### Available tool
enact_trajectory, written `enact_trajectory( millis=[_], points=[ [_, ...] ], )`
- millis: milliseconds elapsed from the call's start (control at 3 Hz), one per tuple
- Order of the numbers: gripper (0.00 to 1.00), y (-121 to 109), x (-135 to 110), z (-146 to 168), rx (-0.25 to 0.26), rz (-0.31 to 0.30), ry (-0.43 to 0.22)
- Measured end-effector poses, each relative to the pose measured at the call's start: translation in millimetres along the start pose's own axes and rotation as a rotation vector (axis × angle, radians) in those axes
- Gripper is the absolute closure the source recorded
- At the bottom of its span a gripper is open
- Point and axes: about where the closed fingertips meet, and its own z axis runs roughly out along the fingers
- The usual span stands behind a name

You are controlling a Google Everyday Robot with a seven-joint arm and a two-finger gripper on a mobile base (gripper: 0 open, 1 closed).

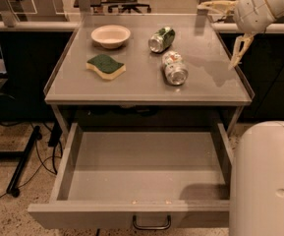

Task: Place 7up can into top drawer

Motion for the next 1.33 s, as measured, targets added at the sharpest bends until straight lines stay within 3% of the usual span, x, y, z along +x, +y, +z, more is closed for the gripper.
enact_trajectory(
  millis=[333,1000,1333],
  points=[
    [0.0,-8,3,12,0.015,-0.01,0.001],
    [0.0,-22,-12,54,-0.101,-0.082,-0.024],
    [0.0,-29,-14,73,-0.187,-0.089,0.021]
  ],
)
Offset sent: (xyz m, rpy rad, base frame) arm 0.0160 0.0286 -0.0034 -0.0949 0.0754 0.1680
